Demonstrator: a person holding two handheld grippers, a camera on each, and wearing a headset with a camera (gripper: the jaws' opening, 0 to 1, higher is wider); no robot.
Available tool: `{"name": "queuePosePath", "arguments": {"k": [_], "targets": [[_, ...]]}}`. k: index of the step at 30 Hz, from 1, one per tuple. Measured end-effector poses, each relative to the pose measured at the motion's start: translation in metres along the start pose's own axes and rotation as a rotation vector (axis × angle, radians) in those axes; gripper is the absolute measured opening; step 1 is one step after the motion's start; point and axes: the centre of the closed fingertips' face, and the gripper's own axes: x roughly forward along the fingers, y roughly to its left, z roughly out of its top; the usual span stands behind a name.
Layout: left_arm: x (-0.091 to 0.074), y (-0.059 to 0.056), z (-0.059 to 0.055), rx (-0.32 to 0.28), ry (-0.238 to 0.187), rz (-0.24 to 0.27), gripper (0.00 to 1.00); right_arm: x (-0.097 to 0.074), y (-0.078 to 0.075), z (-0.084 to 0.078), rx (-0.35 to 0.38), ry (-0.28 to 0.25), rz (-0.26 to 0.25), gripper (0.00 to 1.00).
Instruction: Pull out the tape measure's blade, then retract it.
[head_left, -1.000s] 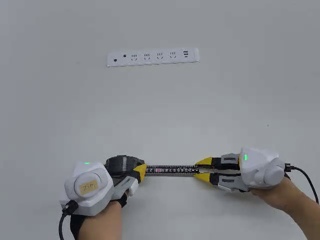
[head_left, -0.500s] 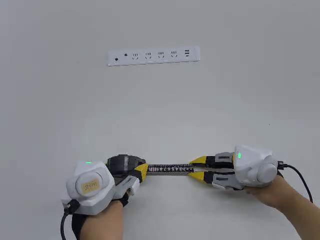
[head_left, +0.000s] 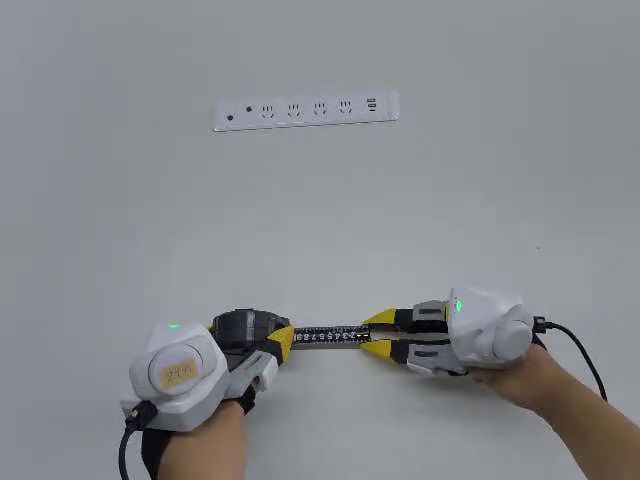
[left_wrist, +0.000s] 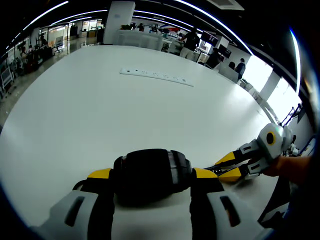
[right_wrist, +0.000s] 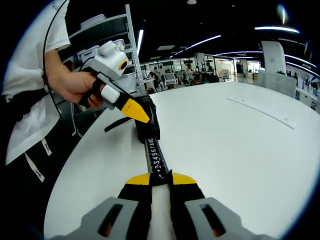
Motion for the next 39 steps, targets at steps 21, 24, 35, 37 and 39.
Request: {"name": "queuePosePath", "arguments": {"k": [21, 24, 35, 37, 39], "targets": [[0.000, 0.000, 0.001, -0.004, -0.001, -0.002, 0.58, 0.024, 0.007, 0.009, -0.015, -0.014, 0.021, 0.11], [0.000, 0.000, 0.001, -0.004, -0.001, -0.002, 0.58, 0.029, 0.009, 0.012, -0.020, -0.014, 0.030, 0.11], [0.000, 0.000, 0.000, -0.011, -0.001, 0.000, 0.58, 0.039, 0.010, 0.015, -0.036, -0.012, 0.038, 0.11], [0.000, 0.000, 0.000, -0.011, -0.003, -0.001, 0.58, 0.040, 0.011, 0.015, -0.040, -0.012, 0.037, 0.11], [-0.001, 0.000, 0.000, -0.011, -0.002, -0.001, 0.58, 0.041, 0.011, 0.015, -0.042, -0.011, 0.036, 0.11]]}}
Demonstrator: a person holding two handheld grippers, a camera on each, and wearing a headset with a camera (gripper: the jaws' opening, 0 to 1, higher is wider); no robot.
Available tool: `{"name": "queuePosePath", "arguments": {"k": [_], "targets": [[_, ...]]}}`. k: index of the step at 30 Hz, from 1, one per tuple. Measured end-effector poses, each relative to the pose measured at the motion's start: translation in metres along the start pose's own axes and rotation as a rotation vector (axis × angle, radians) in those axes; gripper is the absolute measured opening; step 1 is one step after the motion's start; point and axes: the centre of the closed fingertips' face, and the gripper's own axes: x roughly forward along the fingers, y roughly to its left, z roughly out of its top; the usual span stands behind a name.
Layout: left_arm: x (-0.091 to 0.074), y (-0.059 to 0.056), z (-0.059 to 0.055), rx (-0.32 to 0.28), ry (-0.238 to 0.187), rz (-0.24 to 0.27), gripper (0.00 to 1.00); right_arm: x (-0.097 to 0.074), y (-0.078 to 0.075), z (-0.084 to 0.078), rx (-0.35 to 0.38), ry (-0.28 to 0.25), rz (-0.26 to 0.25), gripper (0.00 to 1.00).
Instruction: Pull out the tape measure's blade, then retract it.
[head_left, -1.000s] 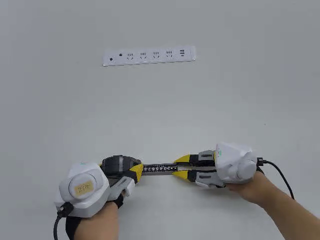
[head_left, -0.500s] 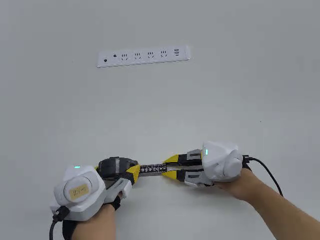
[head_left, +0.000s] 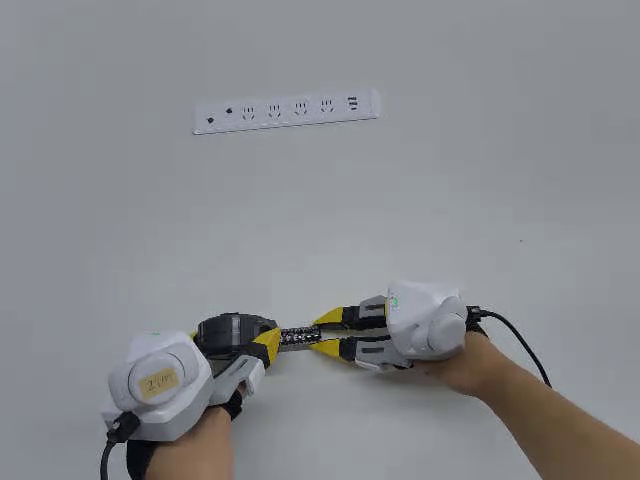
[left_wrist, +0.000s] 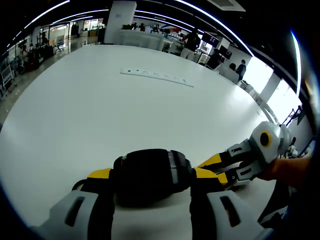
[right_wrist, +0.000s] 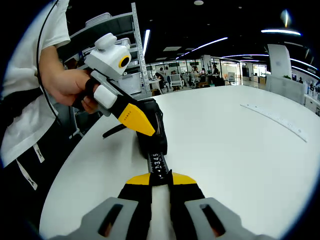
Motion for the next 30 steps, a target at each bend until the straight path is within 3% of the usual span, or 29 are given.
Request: {"name": "queuePosePath", "arguments": {"k": [7, 18, 22, 30], "targets": [[-0.001, 0.000, 0.000, -0.001, -0.003, -0.001, 0.58, 0.001, 0.001, 0.001, 0.010, 0.002, 0.022, 0.11], [0.000, 0.000, 0.000, -0.001, -0.005, -0.001, 0.57, 0.008, 0.002, 0.003, -0.006, -0.002, 0.010, 0.11], [0.000, 0.001, 0.000, -0.001, -0.006, -0.005, 0.57, 0.010, 0.003, 0.005, 0.034, -0.020, 0.018, 0.11], [0.000, 0.001, 0.000, -0.002, -0.008, -0.005, 0.57, 0.017, 0.003, 0.007, 0.011, -0.015, 0.030, 0.11]]}}
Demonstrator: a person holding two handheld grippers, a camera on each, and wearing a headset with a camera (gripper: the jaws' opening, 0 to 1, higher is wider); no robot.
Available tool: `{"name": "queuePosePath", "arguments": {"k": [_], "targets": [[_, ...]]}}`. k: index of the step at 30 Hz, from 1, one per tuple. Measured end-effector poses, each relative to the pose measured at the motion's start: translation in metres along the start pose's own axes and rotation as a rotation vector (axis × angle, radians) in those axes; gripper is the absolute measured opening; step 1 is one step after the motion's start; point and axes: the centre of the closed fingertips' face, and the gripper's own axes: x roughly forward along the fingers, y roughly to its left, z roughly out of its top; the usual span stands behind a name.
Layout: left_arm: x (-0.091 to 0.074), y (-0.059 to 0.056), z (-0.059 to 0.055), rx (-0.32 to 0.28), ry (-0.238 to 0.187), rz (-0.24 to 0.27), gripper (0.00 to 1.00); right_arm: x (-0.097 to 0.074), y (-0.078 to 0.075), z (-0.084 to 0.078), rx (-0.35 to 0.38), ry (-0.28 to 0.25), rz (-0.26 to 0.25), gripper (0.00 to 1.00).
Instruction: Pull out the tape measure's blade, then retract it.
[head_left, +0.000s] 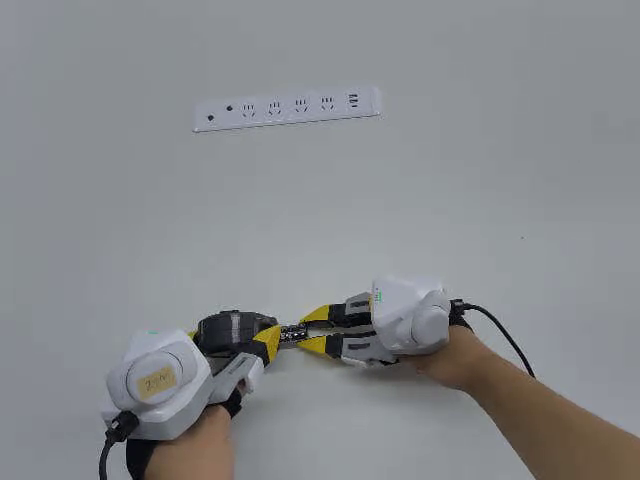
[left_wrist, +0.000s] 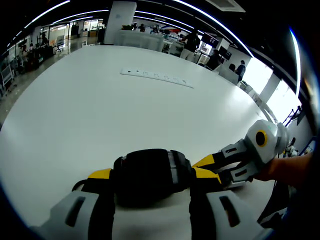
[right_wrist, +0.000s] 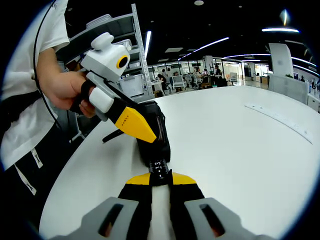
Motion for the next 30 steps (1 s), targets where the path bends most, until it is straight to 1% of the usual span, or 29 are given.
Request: {"name": "queuePosePath", "arguments": {"k": [4, 9, 20, 30], "targets": [[0.000, 0.000, 0.000, -0.001, 0.003, -0.001, 0.57, 0.005, 0.001, 0.002, -0.017, 0.010, 0.003, 0.11], [-0.001, 0.001, 0.000, -0.014, -0.001, -0.004, 0.57, 0.010, 0.000, 0.004, -0.018, 0.006, 0.000, 0.11], [0.000, 0.001, 0.001, -0.020, -0.002, -0.004, 0.57, 0.019, 0.001, 0.007, -0.034, 0.010, 0.000, 0.11], [0.000, 0.001, 0.001, -0.026, -0.001, -0.006, 0.57, 0.021, 0.001, 0.008, -0.042, 0.015, 0.003, 0.11]]}}
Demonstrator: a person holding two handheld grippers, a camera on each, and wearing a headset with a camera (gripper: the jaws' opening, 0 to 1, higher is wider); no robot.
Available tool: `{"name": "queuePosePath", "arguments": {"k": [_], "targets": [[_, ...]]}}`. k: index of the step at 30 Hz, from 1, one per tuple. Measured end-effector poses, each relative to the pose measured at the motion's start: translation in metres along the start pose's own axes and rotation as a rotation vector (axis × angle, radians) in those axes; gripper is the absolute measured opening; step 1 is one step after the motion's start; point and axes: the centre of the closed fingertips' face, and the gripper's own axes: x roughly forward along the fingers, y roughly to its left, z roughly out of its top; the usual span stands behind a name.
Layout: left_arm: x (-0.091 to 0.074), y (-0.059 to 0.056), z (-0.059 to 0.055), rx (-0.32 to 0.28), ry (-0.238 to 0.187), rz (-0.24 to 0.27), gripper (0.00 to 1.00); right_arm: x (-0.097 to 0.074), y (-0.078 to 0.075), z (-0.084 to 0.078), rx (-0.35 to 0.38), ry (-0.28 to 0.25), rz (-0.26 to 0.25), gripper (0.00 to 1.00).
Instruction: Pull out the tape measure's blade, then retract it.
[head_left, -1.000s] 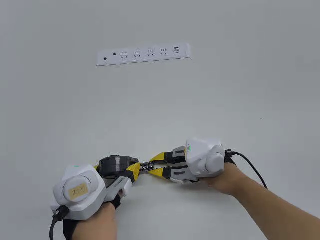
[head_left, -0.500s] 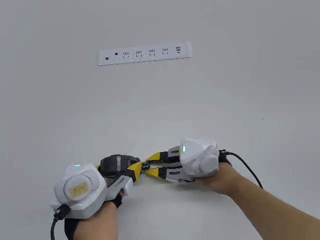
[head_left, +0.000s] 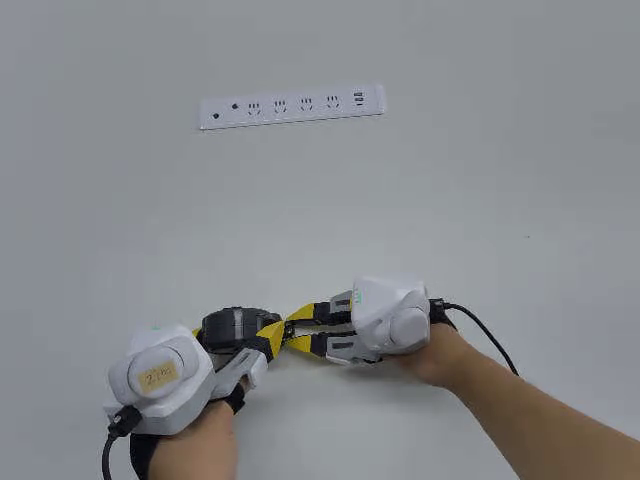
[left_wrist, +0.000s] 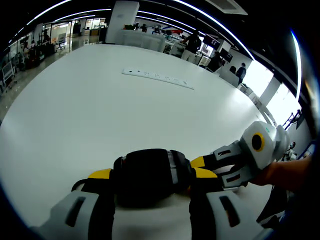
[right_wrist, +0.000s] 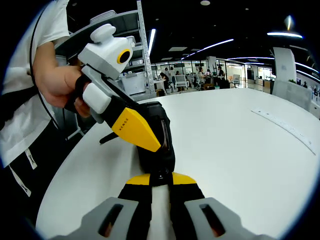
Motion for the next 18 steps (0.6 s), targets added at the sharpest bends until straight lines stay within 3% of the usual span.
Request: {"name": "queuePosePath", "arguments": {"k": [18], "targets": [[-0.0006, -0.0005, -0.0003, -0.002, -0.010, -0.008, 0.59, 0.0000, 0.0000, 0.0003, -0.011, 0.001, -0.002, 0.13]]}}
